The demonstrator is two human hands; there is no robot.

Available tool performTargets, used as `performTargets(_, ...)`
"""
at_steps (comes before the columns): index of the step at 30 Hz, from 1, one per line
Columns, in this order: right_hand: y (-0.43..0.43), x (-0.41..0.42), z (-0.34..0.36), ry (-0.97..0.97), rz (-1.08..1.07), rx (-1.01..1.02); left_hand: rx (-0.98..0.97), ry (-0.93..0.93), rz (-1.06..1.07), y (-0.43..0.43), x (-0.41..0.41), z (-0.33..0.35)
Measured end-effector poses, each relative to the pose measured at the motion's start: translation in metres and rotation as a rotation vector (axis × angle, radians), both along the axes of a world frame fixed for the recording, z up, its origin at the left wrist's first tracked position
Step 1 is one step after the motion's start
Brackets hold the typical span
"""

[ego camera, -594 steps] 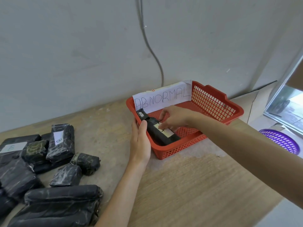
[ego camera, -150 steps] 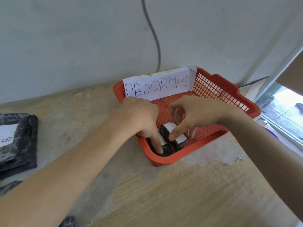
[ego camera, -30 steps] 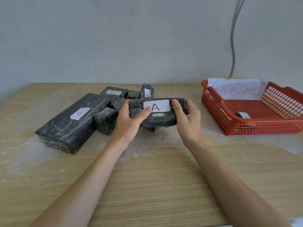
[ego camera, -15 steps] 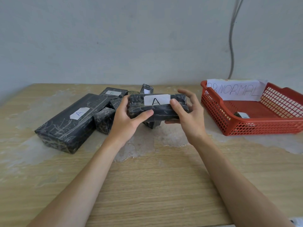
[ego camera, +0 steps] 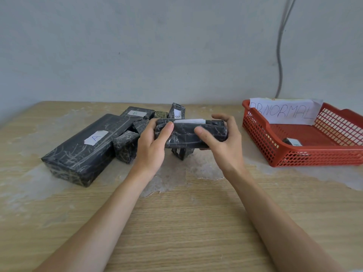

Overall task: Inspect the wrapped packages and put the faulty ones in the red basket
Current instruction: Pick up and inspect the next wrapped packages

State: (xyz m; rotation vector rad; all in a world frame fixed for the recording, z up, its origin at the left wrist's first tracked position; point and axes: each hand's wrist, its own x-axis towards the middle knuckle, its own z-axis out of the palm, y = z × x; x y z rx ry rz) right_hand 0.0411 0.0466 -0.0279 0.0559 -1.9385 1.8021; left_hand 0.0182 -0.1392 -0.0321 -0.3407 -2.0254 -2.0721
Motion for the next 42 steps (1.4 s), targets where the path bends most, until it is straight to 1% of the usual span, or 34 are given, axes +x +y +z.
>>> performTargets(3, -0.0041, -0.0008, -0.0024, -0.004, -0.058, 0.017, -0.018, -0.021, 0.000, 0.0004, 0.0014, -0.0018)
performTargets(6, -0.0033, -0.0014, -0.0038, 0.006, -0.087, 0.077, -0.051, -0.095, -0.009, 0.0024, 0.0047, -0.0021)
performTargets(8, -0.0033, 0.0003, -0.0030, 0.014, -0.069, 0.118, -0.056, -0.080, -0.002, 0.0020, 0.0002, -0.0040)
performTargets(11, -0.0034, 0.0007, -0.0010, 0.037, -0.015, 0.046, -0.026, -0.072, 0.007, -0.0011, -0.0029, -0.0037)
performTargets(17, -0.0027, 0.0014, 0.0018, 0.049, -0.054, 0.018, 0.065, -0.077, -0.054, -0.0023, -0.0008, -0.0013)
performTargets(20, -0.0044, 0.0038, 0.0030, 0.022, -0.018, 0.076, 0.052, -0.067, -0.040, -0.0021, -0.0007, -0.0004)
performTargets(22, -0.0039, 0.0022, 0.0011, 0.004, -0.015, 0.079, 0.036, -0.071, -0.058, -0.0021, -0.0009, -0.0004)
performTargets(26, -0.0028, 0.0008, -0.0012, 0.049, -0.027, 0.106, -0.012, -0.091, -0.057, -0.0023, 0.0013, 0.0012)
performTargets(29, -0.0028, 0.0011, -0.0002, 0.077, -0.014, 0.015, -0.022, -0.046, -0.029, -0.0022, 0.0017, 0.0011)
performTargets(33, -0.0007, -0.0025, 0.0016, 0.054, -0.075, -0.027, -0.044, -0.060, -0.129, -0.0020, 0.0050, 0.0024)
performTargets(35, 0.0006, -0.0030, 0.0014, 0.018, -0.053, -0.052, -0.049, -0.054, -0.134, -0.0015, 0.0047, 0.0023)
performTargets(39, -0.0001, -0.0018, 0.0022, -0.011, 0.016, -0.012, -0.024, -0.016, -0.085, -0.0020, 0.0054, 0.0029)
performTargets(42, 0.0010, -0.0030, 0.0034, -0.016, 0.008, -0.030, -0.066, -0.011, -0.119, -0.0059, 0.0045, 0.0033)
